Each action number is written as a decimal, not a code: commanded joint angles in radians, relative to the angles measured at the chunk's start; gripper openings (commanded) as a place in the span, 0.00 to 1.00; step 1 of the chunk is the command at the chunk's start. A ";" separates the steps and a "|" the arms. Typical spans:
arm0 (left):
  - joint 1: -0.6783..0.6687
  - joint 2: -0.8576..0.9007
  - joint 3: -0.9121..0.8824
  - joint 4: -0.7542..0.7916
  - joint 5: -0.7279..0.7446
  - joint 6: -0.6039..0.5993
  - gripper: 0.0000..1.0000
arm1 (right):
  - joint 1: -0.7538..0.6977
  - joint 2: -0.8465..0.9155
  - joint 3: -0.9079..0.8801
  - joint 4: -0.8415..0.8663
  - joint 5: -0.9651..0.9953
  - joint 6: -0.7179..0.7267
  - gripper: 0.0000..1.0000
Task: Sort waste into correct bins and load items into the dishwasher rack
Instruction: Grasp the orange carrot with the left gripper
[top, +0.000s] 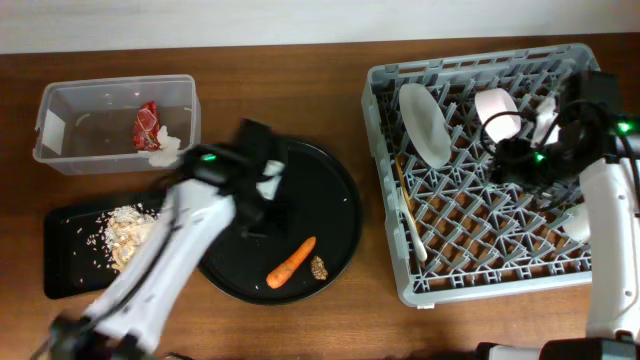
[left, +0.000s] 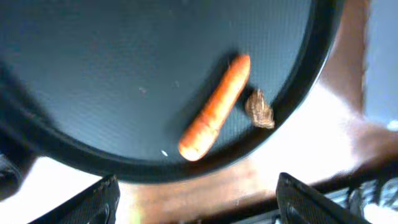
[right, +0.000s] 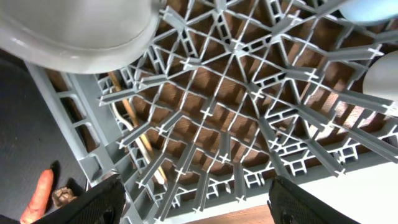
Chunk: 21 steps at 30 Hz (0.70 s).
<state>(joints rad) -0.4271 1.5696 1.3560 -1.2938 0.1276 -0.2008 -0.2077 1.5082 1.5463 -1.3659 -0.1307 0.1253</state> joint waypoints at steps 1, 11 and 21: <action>-0.084 0.128 0.002 -0.033 0.002 0.021 0.80 | -0.010 0.004 0.004 0.000 -0.023 -0.017 0.77; -0.137 0.216 -0.157 0.102 -0.046 0.016 0.81 | -0.009 0.004 0.002 0.001 -0.019 -0.017 0.77; -0.137 0.219 -0.339 0.344 -0.045 0.000 0.85 | -0.009 0.004 0.002 0.000 -0.019 -0.017 0.77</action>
<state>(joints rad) -0.5636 1.7786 1.0458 -0.9882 0.0910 -0.1982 -0.2146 1.5085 1.5463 -1.3655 -0.1410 0.1188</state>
